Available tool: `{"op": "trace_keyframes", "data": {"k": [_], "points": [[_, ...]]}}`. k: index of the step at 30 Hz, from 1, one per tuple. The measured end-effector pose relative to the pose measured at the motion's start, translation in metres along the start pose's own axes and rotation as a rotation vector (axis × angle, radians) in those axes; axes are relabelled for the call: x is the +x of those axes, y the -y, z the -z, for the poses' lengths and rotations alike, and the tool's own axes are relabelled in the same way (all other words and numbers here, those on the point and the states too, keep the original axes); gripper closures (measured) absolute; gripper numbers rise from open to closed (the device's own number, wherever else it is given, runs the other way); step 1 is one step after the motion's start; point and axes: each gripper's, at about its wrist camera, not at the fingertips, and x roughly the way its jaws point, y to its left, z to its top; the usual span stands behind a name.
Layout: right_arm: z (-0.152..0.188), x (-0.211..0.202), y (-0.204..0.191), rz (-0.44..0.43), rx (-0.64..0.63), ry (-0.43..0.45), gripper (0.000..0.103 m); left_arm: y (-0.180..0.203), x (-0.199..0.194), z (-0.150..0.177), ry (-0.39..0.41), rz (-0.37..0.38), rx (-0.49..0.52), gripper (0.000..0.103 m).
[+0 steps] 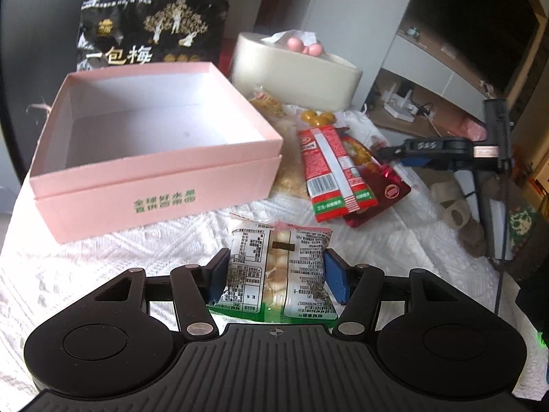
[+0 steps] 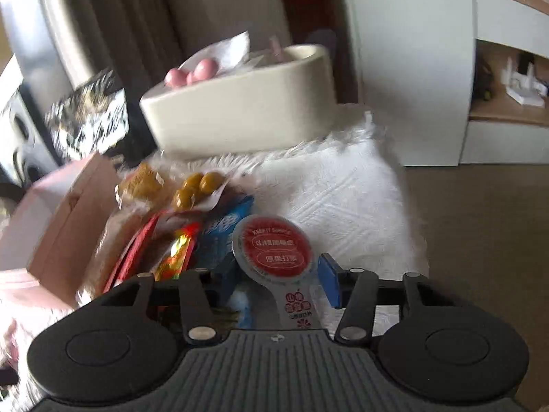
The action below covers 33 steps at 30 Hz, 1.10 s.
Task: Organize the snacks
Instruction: 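Hold the packet in the left tool while the right tool grasps the round red-lidded cup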
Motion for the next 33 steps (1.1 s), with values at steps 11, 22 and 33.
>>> {"op": "trace_keyframes", "data": {"k": [11,22,33], "points": [[-0.001,-0.022,0.023,0.081,-0.014,0.079,0.05,0.006,0.016,0.001,-0.032,0.018,0.004,0.039],[0.007,-0.01,0.018,-0.013,-0.081,-0.014,0.05,-0.001,0.017,0.001,-0.037,0.008,-0.023,0.039],[0.006,-0.021,0.02,-0.092,-0.066,-0.073,0.05,0.0,0.019,0.0,-0.039,0.004,-0.027,0.039]]}}
